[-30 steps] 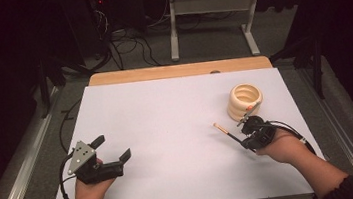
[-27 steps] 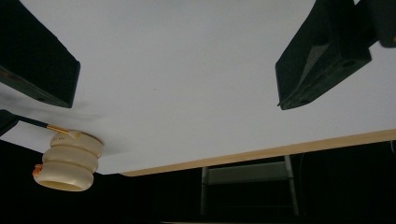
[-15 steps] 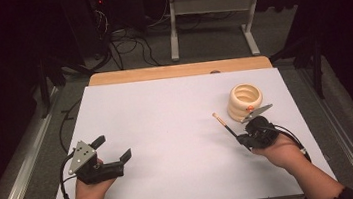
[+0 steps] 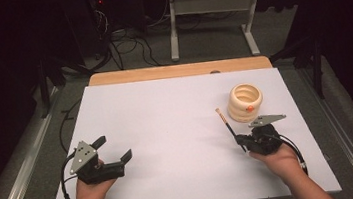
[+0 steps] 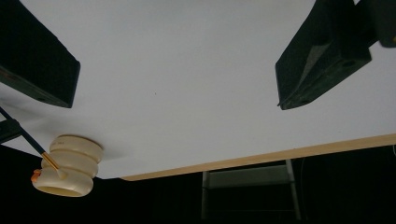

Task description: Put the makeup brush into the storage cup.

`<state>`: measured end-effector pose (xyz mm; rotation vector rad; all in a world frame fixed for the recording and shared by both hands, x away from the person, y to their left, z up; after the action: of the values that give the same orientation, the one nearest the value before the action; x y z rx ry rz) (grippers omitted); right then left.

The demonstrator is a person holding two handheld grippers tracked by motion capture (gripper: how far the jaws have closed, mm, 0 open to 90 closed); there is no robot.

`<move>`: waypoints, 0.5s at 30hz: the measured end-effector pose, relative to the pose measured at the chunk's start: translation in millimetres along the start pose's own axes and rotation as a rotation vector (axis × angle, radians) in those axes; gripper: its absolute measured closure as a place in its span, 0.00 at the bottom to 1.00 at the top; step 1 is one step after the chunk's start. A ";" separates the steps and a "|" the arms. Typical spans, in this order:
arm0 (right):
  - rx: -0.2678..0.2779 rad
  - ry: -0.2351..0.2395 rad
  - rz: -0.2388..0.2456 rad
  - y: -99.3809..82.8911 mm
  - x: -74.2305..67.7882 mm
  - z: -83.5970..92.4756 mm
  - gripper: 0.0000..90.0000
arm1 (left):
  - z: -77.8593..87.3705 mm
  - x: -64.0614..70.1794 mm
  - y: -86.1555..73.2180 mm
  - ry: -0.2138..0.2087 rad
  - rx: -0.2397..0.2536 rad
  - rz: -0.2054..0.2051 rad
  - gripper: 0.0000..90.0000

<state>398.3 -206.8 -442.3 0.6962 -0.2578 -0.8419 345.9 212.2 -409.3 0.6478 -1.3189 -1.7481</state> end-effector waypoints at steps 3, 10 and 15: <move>0.027 0.017 -0.036 -4.7 -2.3 -2.9 0.96 | -0.6 1.5 -0.1 -0.003 -0.002 -0.003 0.01; 0.091 0.008 -0.044 -10.0 -3.9 -5.4 0.96 | -2.7 3.1 -2.5 -0.010 -0.014 -0.002 0.01; 0.141 0.018 -0.057 -11.3 -6.0 -2.4 0.96 | -5.7 3.8 -3.7 -0.015 -0.020 0.004 0.01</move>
<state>388.8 -206.4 -451.2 0.8461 -0.2836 -0.8776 347.4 206.4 -414.3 0.6213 -1.3103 -1.7647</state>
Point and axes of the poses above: each handheld gripper's, and its own axes: z roughly backward along the jaws, y roughly out of its top, x roughly to its right, the point moved 6 cm from there along -z, roughly forward along the jaws, and after that the axes turned 3 degrees about -x, right-handed, at the moved point
